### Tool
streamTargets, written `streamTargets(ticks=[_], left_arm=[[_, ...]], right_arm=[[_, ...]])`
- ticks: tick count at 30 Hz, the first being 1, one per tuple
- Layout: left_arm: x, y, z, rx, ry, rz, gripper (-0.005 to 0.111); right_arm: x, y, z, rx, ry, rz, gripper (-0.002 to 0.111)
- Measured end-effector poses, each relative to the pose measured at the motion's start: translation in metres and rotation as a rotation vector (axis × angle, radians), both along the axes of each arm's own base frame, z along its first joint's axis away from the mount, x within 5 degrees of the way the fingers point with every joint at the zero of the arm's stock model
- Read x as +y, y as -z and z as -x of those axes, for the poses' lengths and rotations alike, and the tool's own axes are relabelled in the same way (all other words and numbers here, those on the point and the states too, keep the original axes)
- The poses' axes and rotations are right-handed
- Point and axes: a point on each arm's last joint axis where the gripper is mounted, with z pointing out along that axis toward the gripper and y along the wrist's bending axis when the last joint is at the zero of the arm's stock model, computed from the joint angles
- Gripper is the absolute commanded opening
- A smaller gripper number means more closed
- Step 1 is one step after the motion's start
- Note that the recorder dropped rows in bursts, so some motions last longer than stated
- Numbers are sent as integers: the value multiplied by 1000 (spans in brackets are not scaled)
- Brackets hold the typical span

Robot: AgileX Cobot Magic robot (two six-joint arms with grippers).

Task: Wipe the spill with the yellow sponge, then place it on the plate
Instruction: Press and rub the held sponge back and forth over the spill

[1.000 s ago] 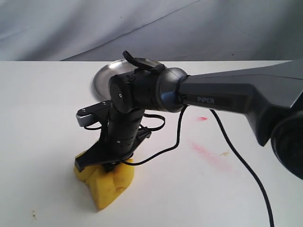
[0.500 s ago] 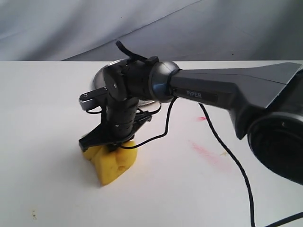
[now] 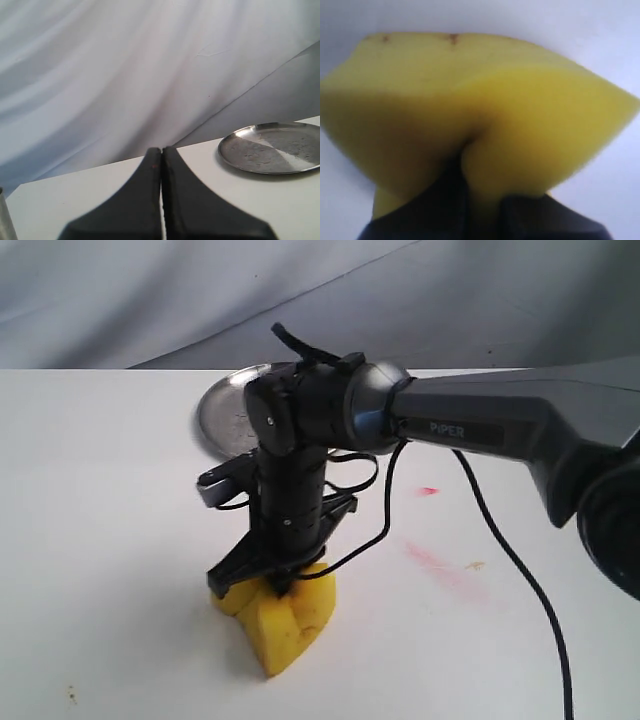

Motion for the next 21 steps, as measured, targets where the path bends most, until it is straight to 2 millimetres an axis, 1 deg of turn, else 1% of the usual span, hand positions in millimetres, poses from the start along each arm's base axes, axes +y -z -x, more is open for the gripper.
streamTargets(ticks=[2,4,6,7,8,12,15,21], left_arm=[[0,0,0,0,0,0,0],[0,0,0,0,0,0,0],[0,0,0,0,0,0,0],[0,0,0,0,0,0,0],[0,0,0,0,0,0,0],[0,0,0,0,0,0,0],[0,0,0,0,0,0,0],[0,0,0,0,0,0,0]], right_arm=[[20,0,16,17,1,-115,0],[35,3,22,25,6,-172,0],[45,6,19,35,3,-175,0],[50,5,16,35,8,-175,0],[52,7,13,32,10,-164,0],[61,2,2,-38,25,-111,0],[56,2,-9,-80,47,-68,0],[21,1,-51,-111,153,11,0]])
